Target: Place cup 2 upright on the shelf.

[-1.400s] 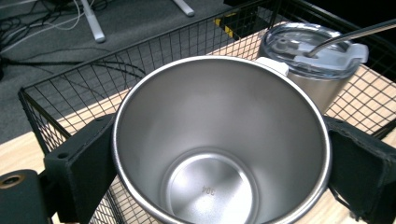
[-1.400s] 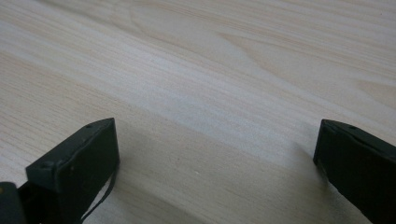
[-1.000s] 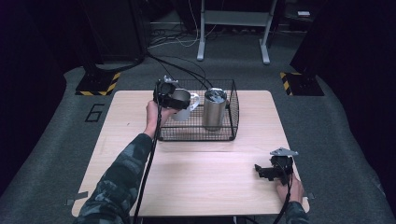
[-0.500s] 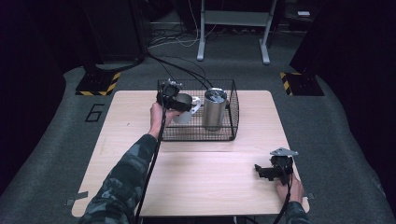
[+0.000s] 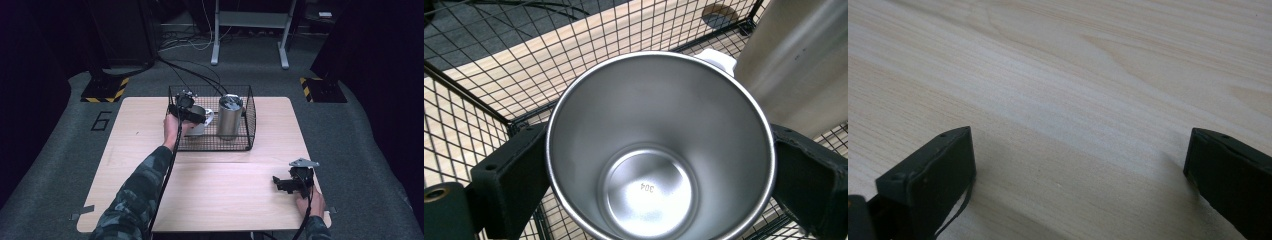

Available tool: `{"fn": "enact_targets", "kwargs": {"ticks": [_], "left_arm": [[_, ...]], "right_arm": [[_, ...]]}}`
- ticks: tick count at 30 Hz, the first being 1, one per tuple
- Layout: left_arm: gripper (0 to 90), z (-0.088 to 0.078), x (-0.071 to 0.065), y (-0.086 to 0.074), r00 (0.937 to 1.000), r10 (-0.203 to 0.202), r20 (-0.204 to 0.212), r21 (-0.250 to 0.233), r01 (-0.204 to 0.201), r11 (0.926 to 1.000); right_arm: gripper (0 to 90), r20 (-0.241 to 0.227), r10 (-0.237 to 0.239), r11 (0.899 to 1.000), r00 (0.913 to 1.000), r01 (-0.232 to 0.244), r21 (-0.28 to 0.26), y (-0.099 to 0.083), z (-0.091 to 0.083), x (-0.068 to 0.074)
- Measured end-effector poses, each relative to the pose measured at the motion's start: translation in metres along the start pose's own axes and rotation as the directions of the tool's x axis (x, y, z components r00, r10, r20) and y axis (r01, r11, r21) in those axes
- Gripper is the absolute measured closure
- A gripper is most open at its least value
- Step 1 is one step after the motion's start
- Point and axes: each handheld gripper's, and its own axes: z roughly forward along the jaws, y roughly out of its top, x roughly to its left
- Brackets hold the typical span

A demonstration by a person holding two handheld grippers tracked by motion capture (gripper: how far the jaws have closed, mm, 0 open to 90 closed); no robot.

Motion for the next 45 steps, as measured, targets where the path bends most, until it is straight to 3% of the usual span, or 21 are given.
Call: {"fn": "enact_targets", "kwargs": {"ticks": [20,33,40,45], "left_arm": [[5.8,0.015,-0.008,-0.005,0.9999,-0.007,0.014,0.047,0.006,0.9989],[5.4,0.012,-0.007,-0.008,1.0,0.001,0.008,0.052,-0.001,0.9986],[3.3,0.002,-0.011,-0.004,0.9996,0.028,-0.008,0.007,-0.028,0.9996],[1.8,-0.011,-0.018,0.003,0.9987,0.046,0.021,-0.02,-0.046,0.9988]], "right_arm": [[0.0,0.0,0.0,1.0,1.0,0.0,0.0,0.0,0.0,0.0],[0.0,0.0,0.0,1.0,1.0,0.0,0.0,0.0,0.0,0.0],[0.0,0.0,-0.001,1.0,1.0,0.001,0.0,0.0,0.0,0.0],[0.0,0.002,-0.003,1.0,1.0,0.003,0.001,0.0,0.0,0.0]]}}
